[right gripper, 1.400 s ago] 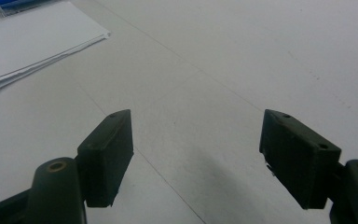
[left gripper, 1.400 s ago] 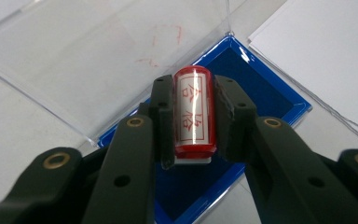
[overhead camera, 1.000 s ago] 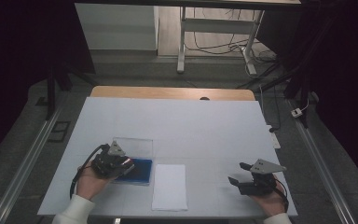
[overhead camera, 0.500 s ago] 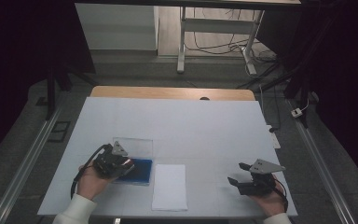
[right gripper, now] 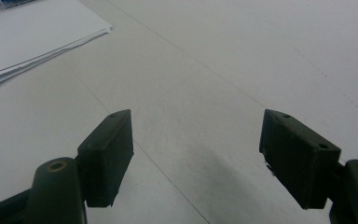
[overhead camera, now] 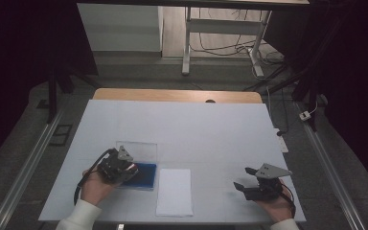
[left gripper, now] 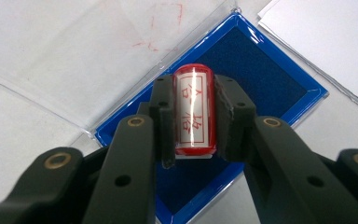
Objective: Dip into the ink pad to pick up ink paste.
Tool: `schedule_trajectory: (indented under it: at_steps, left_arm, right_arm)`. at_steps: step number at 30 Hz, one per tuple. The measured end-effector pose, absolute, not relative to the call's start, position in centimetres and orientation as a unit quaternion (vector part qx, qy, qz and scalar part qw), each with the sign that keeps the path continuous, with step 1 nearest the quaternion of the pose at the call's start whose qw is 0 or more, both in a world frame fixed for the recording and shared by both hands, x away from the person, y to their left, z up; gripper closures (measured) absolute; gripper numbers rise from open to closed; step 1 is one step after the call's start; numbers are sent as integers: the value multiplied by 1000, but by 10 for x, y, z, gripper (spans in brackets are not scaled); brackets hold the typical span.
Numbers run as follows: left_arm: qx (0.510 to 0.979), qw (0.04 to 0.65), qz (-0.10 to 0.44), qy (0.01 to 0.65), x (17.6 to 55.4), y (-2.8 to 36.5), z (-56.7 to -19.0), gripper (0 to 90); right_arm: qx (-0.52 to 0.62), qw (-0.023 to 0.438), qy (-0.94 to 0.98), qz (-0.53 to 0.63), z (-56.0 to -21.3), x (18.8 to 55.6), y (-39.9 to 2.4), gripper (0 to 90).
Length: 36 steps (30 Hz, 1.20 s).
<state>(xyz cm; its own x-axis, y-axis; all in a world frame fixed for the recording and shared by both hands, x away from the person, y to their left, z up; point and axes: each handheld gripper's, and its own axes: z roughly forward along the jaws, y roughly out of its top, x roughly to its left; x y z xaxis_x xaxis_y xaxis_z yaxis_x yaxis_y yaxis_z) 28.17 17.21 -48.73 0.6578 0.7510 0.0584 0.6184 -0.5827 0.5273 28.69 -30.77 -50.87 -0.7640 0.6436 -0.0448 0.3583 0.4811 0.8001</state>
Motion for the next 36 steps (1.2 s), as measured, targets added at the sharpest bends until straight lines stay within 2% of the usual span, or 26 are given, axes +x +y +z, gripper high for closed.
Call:
schedule_trajectory:
  at_steps: [19, 27, 36]
  left_arm:
    - [875, 247, 140, 392, 281, 174, -489, 712]
    - [862, 292, 128, 395, 279, 188, -478, 708]
    - [845, 328, 149, 396, 269, 203, -452, 707]
  right_arm:
    - [297, 174, 845, 409, -508, 287, -307, 257]
    - [296, 175, 842, 416, -508, 287, -309, 257]
    - [297, 177, 843, 413, -507, 286, -310, 258]
